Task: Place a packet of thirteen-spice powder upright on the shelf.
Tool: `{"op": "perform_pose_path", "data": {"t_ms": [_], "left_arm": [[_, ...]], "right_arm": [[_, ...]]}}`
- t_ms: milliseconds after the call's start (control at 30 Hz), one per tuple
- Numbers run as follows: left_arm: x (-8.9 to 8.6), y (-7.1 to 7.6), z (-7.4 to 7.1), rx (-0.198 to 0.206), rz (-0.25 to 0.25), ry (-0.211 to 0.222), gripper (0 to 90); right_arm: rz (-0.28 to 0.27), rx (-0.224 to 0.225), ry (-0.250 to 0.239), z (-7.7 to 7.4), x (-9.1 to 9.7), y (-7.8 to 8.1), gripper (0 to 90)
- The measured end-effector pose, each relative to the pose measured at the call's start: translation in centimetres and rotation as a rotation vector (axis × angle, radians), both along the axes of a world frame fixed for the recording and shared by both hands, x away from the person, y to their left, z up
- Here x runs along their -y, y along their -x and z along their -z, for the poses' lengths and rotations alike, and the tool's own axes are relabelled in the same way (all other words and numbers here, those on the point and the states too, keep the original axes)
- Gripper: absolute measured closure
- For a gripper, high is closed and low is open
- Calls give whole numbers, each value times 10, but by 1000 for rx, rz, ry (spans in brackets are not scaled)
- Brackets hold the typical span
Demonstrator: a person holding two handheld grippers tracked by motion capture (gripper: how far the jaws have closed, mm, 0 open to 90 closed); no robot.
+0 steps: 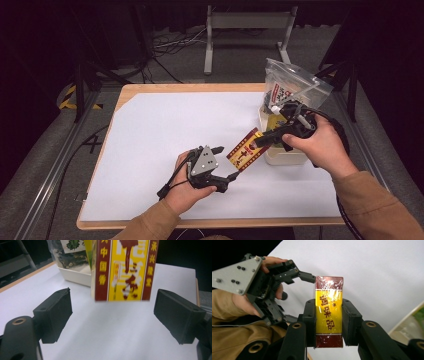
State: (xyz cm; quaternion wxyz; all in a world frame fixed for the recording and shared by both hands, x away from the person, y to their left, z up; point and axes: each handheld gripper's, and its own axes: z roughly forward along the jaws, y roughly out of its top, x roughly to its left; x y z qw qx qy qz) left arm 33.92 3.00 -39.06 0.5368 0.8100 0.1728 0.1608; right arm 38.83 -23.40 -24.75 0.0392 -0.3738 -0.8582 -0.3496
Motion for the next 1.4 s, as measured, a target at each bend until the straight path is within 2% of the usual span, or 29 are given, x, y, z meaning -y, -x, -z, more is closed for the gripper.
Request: {"op": "perform_pose_path", "data": {"t_ms": [200, 233, 300, 367, 433, 600, 833, 900, 1100, 1167, 1233, 1267, 1400], "left_arm": [[-18, -4, -2, -19, -31, -18, 150], [-22, -4, -2, -22, -40, -18, 151], [-29, -5, -3, -27, -49, -21, 162], [-31, -5, -3, -27, -53, -22, 164], [-44, -6, -5, -35, -78, -19, 166], [-58, -9, -7, -35, -103, -27, 165], [-81, -13, -12, -60, -137, -36, 157], [-85, -14, -14, -80, -123, -50, 159], [-97, -18, -19, -86, -121, -65, 161], [-101, -20, -20, -92, -125, -64, 160], [-103, -20, -21, -93, -130, -63, 161], [-106, -21, -22, -101, -127, -67, 161], [-112, -22, -23, -113, -125, -73, 160]], "right_arm": [[-32, 59, 65, -7, 8, 0, 693], [-40, 84, 79, -9, 12, 0, 693], [-49, 105, 98, -11, 16, 0, 693], [-50, 113, 110, -12, 18, 0, 693], [-53, 139, 142, -15, 24, -1, 693], [-61, 166, 160, -19, 32, -3, 693], [-75, 200, 195, -25, 41, -6, 692], [-78, 208, 205, -25, 44, -6, 692], [-96, 236, 246, -25, 50, -8, 692], [-117, 258, 278, -25, 53, -10, 691], [-125, 266, 286, -25, 53, -10, 691], [-148, 282, 314, -25, 54, -11, 691], [-176, 302, 343, -25, 56, -13, 691]]}}
